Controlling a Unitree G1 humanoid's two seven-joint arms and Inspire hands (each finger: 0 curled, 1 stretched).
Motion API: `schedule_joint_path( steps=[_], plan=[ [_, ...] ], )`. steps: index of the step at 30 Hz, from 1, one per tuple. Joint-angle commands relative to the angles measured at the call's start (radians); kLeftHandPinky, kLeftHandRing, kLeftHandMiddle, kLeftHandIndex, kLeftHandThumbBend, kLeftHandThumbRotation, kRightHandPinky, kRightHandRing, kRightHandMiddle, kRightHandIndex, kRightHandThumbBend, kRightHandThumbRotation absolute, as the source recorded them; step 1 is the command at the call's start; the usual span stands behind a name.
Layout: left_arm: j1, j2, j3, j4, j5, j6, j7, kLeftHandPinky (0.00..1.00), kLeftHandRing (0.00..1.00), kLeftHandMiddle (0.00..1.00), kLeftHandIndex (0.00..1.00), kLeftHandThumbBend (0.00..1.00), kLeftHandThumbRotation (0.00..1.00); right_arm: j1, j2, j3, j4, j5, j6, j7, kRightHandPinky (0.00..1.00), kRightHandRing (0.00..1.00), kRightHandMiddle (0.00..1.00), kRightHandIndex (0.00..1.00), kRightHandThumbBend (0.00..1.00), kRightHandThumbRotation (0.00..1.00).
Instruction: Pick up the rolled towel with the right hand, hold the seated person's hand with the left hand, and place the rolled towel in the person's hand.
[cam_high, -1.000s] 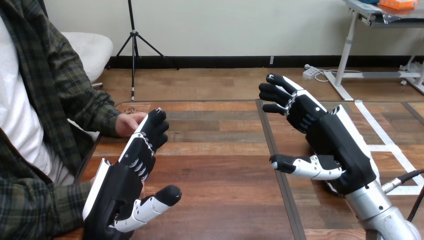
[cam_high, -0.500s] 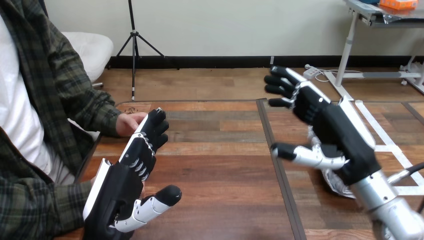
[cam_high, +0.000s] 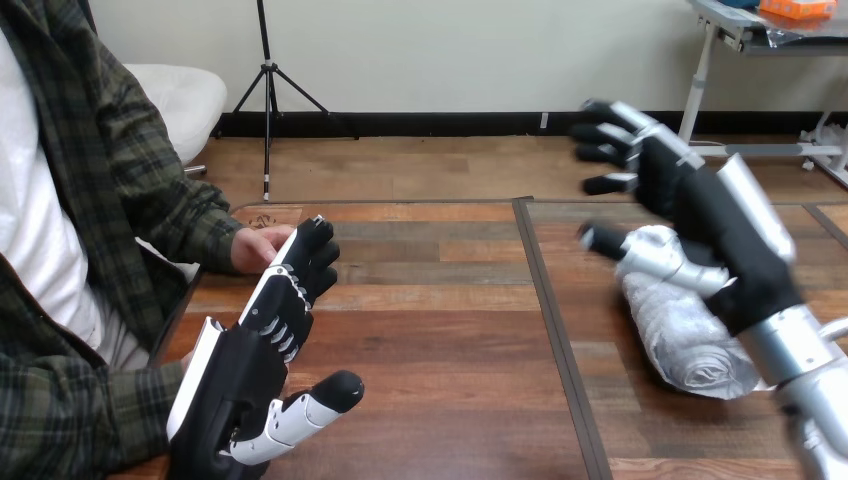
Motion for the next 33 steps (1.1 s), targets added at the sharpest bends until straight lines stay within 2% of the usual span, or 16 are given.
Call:
schedule_joint_path(
  steps=[1, 10, 16, 21, 25, 27, 30, 33],
  plan=[
    [-0.047, -0.004, -0.011, -0.012, -0.007, -0.014, -0.004, 0.94, 0.95, 0.97, 0.95, 1.0, 0.6, -0.033, -0.083, -0.04, -0.148, -0.037, 0.128, -0.027, 0.72, 0.85, 0.86, 0.89, 1.0, 0.59],
    [-0.046, -0.007, -0.015, -0.011, -0.016, -0.014, -0.009, 0.94, 0.95, 0.97, 0.95, 1.0, 0.6, -0.072, -0.179, -0.059, -0.263, -0.066, 0.365, 0.0, 0.69, 0.87, 0.87, 0.9, 1.0, 0.6],
    [-0.045, -0.01, -0.019, -0.013, -0.024, -0.014, -0.017, 0.94, 0.95, 0.96, 0.95, 1.0, 0.59, -0.113, -0.246, -0.06, -0.297, -0.066, 0.508, 0.03, 0.66, 0.88, 0.87, 0.9, 1.0, 0.59],
    [-0.044, -0.012, -0.021, -0.015, -0.027, -0.015, -0.021, 0.94, 0.95, 0.97, 0.95, 1.0, 0.59, -0.152, -0.288, -0.054, -0.299, -0.067, 0.592, 0.052, 0.65, 0.88, 0.87, 0.9, 1.0, 0.57],
    [-0.042, -0.012, -0.023, -0.024, -0.031, -0.007, -0.023, 0.95, 0.95, 0.97, 0.95, 1.0, 0.59, -0.189, -0.342, -0.03, -0.29, -0.103, 0.644, 0.08, 0.65, 0.88, 0.88, 0.9, 1.0, 0.57],
    [-0.04, -0.012, -0.024, -0.028, -0.033, -0.005, -0.024, 0.95, 0.95, 0.97, 0.95, 1.0, 0.58, -0.203, -0.357, -0.022, -0.284, -0.115, 0.659, 0.091, 0.65, 0.87, 0.88, 0.9, 1.0, 0.58],
    [-0.038, -0.01, -0.024, -0.031, -0.026, -0.007, -0.02, 0.95, 0.95, 0.97, 0.95, 1.0, 0.58, -0.237, -0.375, -0.011, -0.266, -0.118, 0.714, 0.114, 0.65, 0.87, 0.88, 0.9, 1.0, 0.58],
    [-0.035, -0.009, -0.026, -0.039, -0.024, -0.005, -0.017, 0.95, 0.95, 0.97, 0.95, 1.0, 0.59, -0.273, -0.405, 0.018, -0.243, -0.15, 0.751, 0.139, 0.65, 0.87, 0.88, 0.91, 1.0, 0.59]
  ],
)
